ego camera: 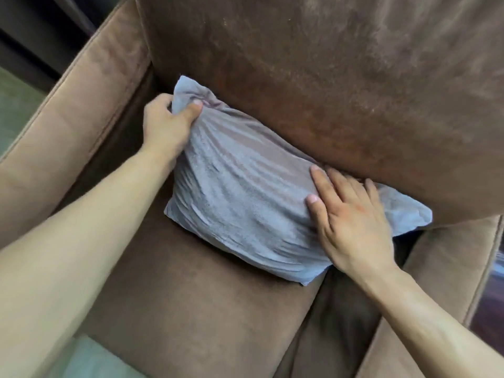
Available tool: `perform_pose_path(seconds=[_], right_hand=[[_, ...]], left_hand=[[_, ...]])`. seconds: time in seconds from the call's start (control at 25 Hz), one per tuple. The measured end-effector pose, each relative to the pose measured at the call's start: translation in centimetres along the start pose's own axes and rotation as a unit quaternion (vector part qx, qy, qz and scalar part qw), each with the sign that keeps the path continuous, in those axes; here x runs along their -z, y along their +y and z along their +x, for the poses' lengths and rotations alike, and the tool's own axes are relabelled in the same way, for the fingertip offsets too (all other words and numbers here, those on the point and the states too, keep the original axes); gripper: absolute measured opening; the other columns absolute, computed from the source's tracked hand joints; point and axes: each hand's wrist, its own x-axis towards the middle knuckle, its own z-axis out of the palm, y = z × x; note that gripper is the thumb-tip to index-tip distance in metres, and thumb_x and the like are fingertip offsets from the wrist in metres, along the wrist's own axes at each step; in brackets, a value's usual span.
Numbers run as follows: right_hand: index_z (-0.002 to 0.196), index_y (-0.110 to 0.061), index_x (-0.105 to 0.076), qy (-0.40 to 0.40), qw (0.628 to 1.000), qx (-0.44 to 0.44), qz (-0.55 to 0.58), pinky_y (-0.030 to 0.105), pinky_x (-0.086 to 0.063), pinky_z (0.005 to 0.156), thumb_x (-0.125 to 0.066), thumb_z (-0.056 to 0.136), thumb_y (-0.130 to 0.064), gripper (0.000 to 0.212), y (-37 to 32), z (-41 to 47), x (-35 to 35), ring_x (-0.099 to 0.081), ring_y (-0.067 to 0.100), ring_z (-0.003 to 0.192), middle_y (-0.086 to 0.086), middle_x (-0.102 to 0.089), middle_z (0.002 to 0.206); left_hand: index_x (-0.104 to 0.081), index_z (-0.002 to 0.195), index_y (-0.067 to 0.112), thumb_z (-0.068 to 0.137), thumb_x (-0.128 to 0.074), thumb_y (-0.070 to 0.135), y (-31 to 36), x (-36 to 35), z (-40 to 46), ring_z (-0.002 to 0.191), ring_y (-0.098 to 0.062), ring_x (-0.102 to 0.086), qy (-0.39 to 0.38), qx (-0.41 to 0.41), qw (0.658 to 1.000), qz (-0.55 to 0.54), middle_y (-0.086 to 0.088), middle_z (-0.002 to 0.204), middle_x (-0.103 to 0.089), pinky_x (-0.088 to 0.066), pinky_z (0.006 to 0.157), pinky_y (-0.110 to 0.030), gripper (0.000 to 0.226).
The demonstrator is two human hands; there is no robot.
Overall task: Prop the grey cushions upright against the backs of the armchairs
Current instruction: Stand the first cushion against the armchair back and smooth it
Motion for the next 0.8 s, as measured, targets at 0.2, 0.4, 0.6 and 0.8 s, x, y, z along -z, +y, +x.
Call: perform_pose_path(seconds=[0.2,0.4,0.6,0.8], right_hand=[[0.135,-0.016,-0.061,0.101,0.985,-0.125,0.066,0.055,-0.032,0.111,-0.043,0.103,-0.037,0.043,0.3,-1.2,0.9,-0.053,0.035,0.117,0.008,-0.062,0.130],[0.140,-0.027,-0.056,0.066,0.995,-0.045,0.053,0.053,-0.020,0.121,-0.040,0.105,-0.042,0.042,0.0,-0.6,-0.1,-0.051,0.031,0.125,0.006,-0.058,0.135],[0.134,-0.007,-0.055,0.162,0.930,-0.279,0.174,0.046,-0.035,0.107,-0.052,0.100,-0.033,0.043,7.2,-6.3,0.3,-0.049,0.037,0.117,0.020,-0.056,0.124],[0.095,-0.014,-0.065,0.143,0.776,-0.403,0.463,0.033,-0.044,0.076,-0.050,0.102,-0.028,0.022,6.9,-5.9,0.7,-0.057,0.014,0.087,0.000,-0.067,0.091]], left_hand=[[-0.053,0.131,0.017,0.087,-0.064,0.034,2.2,-0.2,-1.9,0.110,-0.007,-0.058,0.004,0.010,0.993,-0.115,0.003,0.123,-0.060,-0.048,0.101,-0.029,0.048],[-0.063,0.110,0.018,0.085,-0.057,0.035,1.9,1.2,0.6,0.096,-0.018,-0.065,0.149,0.094,0.984,-0.037,-0.001,0.111,-0.069,-0.056,0.092,-0.037,0.031],[-0.049,0.137,0.016,0.080,-0.070,0.044,2.3,1.3,-2.8,0.108,-0.014,-0.063,-0.009,0.087,0.996,0.009,0.001,0.125,-0.064,-0.053,0.100,-0.034,0.067],[-0.067,0.123,0.006,0.080,-0.065,0.025,2.8,0.0,-4.6,0.116,-0.026,-0.068,0.062,0.099,0.993,0.035,0.001,0.108,-0.068,-0.052,0.085,-0.030,0.047]])
